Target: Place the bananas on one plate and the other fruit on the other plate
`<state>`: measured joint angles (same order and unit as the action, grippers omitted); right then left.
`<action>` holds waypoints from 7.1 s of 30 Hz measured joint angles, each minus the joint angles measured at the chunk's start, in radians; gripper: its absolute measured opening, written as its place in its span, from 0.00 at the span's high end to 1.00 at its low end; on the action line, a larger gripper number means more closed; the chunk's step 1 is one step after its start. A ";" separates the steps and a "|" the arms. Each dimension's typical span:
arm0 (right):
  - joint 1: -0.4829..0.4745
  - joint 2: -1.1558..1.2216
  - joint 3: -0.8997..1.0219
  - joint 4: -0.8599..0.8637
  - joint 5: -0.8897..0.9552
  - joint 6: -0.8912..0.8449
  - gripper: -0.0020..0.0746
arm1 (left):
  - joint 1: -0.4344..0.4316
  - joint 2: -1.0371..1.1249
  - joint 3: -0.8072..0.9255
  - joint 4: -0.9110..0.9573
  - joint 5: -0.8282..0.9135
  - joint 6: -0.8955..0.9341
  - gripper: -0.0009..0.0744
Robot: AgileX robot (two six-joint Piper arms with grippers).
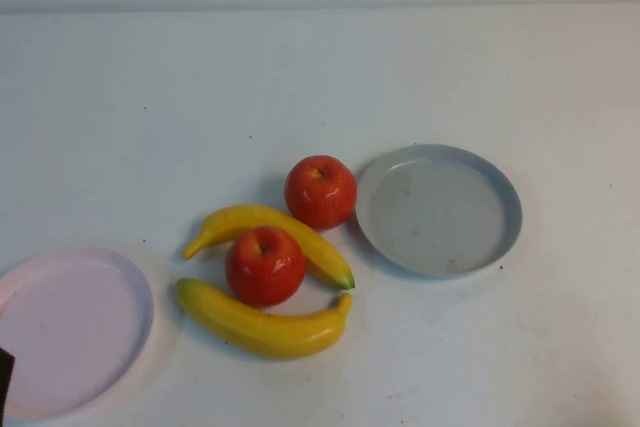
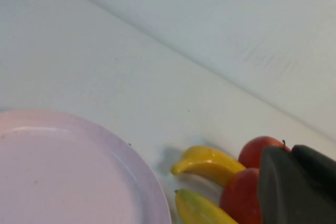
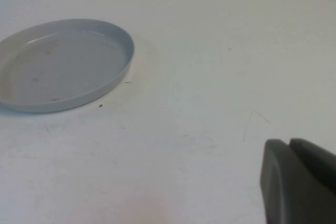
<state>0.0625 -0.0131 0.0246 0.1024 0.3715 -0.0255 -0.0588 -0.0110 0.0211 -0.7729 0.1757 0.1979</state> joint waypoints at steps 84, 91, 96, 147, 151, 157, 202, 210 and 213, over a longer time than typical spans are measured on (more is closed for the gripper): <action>0.000 0.000 0.000 0.000 0.000 0.000 0.99 | -0.575 1.820 -1.376 0.827 0.801 -0.090 0.10; 0.000 0.000 0.000 0.000 0.000 0.000 0.99 | -0.575 1.834 -1.378 0.827 0.784 -0.088 0.14; 0.000 0.000 0.000 0.000 0.000 0.000 0.99 | -0.575 1.834 -1.382 0.834 0.779 -0.088 0.24; 0.000 0.000 0.000 0.000 0.000 0.000 0.99 | -0.408 1.628 -1.322 0.773 1.009 -0.126 0.48; 0.000 0.000 0.000 0.000 0.000 0.000 0.99 | -0.485 1.628 -1.322 0.713 0.937 0.010 0.25; 0.000 0.000 0.000 0.000 0.000 0.000 0.99 | -0.578 1.630 -1.322 0.698 0.835 0.086 0.11; 0.000 0.000 0.000 0.000 0.000 0.000 0.99 | -0.518 1.802 -1.322 0.925 0.797 -0.180 0.18; 0.000 0.000 0.000 0.000 0.000 0.000 0.99 | -0.518 1.802 -1.322 0.925 0.791 -0.180 0.22; 0.000 0.000 0.000 0.000 0.000 0.000 0.99 | -0.518 1.781 -1.320 0.908 0.786 -0.180 0.22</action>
<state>0.0625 -0.0131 0.0246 0.1024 0.3715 -0.0255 -0.5770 1.7704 -1.2987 0.1356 0.9615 0.0177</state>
